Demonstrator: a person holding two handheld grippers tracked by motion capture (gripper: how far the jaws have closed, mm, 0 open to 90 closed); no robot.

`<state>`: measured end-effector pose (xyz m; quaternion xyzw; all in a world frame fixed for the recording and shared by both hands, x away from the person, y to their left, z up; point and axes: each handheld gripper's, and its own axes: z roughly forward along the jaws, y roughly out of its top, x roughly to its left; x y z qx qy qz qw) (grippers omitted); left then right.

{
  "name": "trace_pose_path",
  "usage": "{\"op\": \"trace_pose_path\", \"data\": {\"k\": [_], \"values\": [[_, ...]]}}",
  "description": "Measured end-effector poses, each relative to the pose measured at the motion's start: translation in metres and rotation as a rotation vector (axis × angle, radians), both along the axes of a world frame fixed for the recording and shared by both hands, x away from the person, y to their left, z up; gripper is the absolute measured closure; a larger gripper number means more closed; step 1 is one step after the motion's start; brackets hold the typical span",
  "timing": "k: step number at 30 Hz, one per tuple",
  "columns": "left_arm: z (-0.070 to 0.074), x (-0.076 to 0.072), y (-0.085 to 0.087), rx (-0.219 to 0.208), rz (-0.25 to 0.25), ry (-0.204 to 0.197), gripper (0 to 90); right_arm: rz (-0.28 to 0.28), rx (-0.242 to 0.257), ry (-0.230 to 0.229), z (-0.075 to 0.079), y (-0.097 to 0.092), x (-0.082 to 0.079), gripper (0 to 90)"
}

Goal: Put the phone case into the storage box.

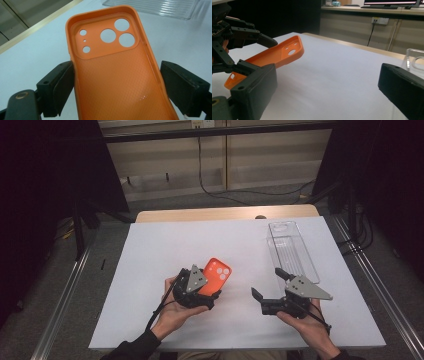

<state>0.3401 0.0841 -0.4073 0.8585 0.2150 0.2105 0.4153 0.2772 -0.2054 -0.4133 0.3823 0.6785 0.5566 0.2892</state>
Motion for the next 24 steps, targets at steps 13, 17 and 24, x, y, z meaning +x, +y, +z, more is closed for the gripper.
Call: {"op": "trace_pose_path", "data": {"k": [13, 17, 24], "values": [[-0.002, -0.003, -0.01, 0.003, -0.001, -0.024, 13.7, -0.054, 0.042, 0.129, 0.006, 0.004, 0.014, 4.4], [-0.002, -0.004, -0.012, 0.007, -0.002, -0.035, 13.7, -0.059, 0.024, 0.175, 0.009, 0.004, 0.017, 4.4], [-0.003, -0.005, -0.015, 0.01, 0.0, -0.053, 13.7, -0.008, -0.006, 0.285, 0.018, 0.008, 0.026, 5.8]]}}
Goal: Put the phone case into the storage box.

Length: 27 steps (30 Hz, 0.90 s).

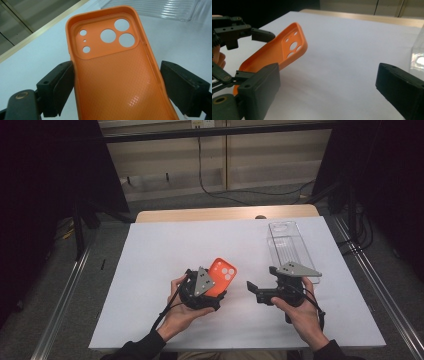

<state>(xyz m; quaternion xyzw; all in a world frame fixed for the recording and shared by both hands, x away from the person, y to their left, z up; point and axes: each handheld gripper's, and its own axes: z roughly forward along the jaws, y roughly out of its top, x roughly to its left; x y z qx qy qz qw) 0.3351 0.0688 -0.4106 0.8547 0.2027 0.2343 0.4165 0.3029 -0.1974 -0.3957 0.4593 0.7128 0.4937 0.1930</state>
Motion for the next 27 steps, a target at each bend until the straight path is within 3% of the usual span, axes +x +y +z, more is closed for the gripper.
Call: {"op": "trace_pose_path", "data": {"k": [7, 15, 27], "values": [[-0.001, -0.001, -0.003, 0.002, 0.006, -0.018, 13.7, 0.048, 0.021, 0.075, 0.003, 0.003, 0.006, 6.9], [-0.004, -0.004, -0.009, 0.003, 0.012, -0.045, 13.8, 0.062, 0.037, 0.105, 0.003, 0.001, 0.012, 9.2], [-0.004, 0.004, -0.025, -0.001, 0.011, -0.1, 13.8, 0.034, -0.046, 0.107, 0.011, 0.006, 0.019, 6.1]]}}
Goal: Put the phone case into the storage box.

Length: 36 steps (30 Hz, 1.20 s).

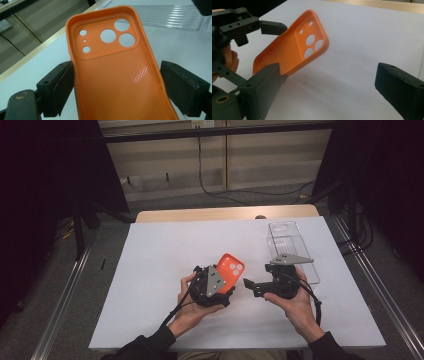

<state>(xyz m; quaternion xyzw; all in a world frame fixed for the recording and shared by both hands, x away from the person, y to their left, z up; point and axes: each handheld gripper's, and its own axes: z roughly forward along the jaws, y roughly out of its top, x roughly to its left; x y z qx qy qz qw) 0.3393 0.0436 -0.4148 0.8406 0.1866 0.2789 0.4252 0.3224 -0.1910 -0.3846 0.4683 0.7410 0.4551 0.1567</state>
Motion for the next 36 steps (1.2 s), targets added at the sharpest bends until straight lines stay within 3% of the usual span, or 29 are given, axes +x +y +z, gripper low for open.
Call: {"op": "trace_pose_path", "data": {"k": [4, 8, 12, 14, 21, 24, 29, 34, 36], "values": [[0.001, -0.002, 0.003, -0.003, 0.014, -0.011, 13.7, 0.017, 0.036, 0.009, 0.0, 0.004, 0.001, 10.3], [0.001, -0.008, 0.0, 0.013, 0.008, -0.049, 13.7, 0.026, 0.02, 0.011, 0.0, 0.008, 0.001, 16.1], [-0.003, -0.012, -0.005, 0.025, 0.0, -0.067, 13.8, 0.023, 0.036, 0.089, 0.002, 0.009, 0.005, 21.4], [-0.003, -0.013, -0.006, 0.029, -0.004, -0.064, 13.8, 0.007, 0.041, 0.09, 0.003, 0.009, 0.006, 23.9], [-0.005, -0.017, -0.009, 0.028, 0.006, -0.088, 13.8, -0.019, 0.073, 0.166, 0.004, 0.012, 0.014, 34.3], [-0.004, -0.017, -0.009, 0.023, 0.007, -0.091, 13.8, -0.026, 0.113, 0.202, 0.005, 0.013, 0.016, 41.8], [-0.002, -0.017, -0.008, 0.019, 0.012, -0.091, 13.8, -0.052, 0.13, 0.225, 0.009, 0.014, 0.019, 53.0], [-0.001, -0.018, -0.009, 0.022, 0.009, -0.106, 13.9, -0.07, 0.146, 0.257, 0.01, 0.016, 0.022, 58.6], [-0.002, -0.019, -0.01, 0.024, 0.009, -0.108, 13.8, -0.081, 0.128, 0.259, 0.01, 0.017, 0.023, 60.6]]}}
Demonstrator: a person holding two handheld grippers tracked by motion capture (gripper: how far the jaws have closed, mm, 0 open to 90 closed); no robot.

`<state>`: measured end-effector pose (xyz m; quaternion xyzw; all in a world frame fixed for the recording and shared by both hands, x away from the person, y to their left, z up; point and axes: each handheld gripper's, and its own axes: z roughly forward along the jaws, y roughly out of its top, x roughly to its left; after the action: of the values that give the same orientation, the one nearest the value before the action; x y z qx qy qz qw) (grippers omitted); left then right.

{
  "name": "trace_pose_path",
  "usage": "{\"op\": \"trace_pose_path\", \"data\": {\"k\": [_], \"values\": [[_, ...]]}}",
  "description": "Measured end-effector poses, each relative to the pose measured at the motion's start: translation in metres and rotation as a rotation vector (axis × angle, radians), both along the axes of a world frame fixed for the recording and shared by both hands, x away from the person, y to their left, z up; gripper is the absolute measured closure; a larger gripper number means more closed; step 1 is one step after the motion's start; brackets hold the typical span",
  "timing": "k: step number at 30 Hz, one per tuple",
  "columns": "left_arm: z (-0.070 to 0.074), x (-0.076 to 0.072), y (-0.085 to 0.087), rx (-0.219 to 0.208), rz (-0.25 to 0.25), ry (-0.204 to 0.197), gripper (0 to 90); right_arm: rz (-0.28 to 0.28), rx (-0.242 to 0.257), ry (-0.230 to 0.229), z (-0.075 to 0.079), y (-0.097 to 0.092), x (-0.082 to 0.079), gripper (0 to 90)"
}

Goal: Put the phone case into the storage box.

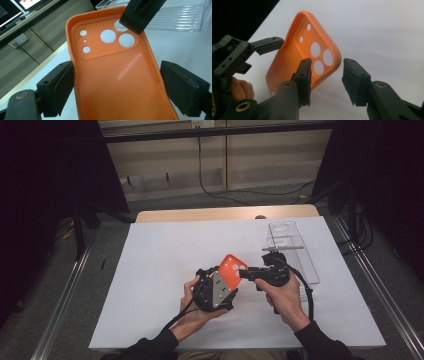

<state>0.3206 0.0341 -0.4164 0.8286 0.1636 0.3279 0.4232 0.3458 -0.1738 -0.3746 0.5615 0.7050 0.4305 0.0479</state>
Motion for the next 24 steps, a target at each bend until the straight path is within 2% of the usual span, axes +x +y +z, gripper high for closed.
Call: {"op": "trace_pose_path", "data": {"k": [3, 10, 20, 22, 24], "values": [[0.0, 0.0, -0.001, 0.003, -0.003, -0.004, 13.9, -0.019, 0.015, 0.024, 0.001, -0.001, 0.001, 66.8], [-0.001, -0.003, -0.002, 0.009, 0.01, -0.004, 13.8, -0.036, 0.035, 0.067, -0.003, 0.001, 0.004, 72.3], [-0.005, -0.003, -0.006, 0.005, 0.007, -0.008, 13.9, -0.07, 0.084, 0.126, -0.009, -0.003, 0.006, 73.5], [-0.005, -0.003, -0.006, 0.019, 0.005, -0.012, 13.8, -0.08, 0.092, 0.134, -0.011, -0.004, 0.007, 73.5], [-0.005, -0.003, -0.006, 0.009, 0.007, -0.012, 13.8, -0.084, 0.094, 0.133, -0.012, -0.004, 0.007, 74.1]]}}
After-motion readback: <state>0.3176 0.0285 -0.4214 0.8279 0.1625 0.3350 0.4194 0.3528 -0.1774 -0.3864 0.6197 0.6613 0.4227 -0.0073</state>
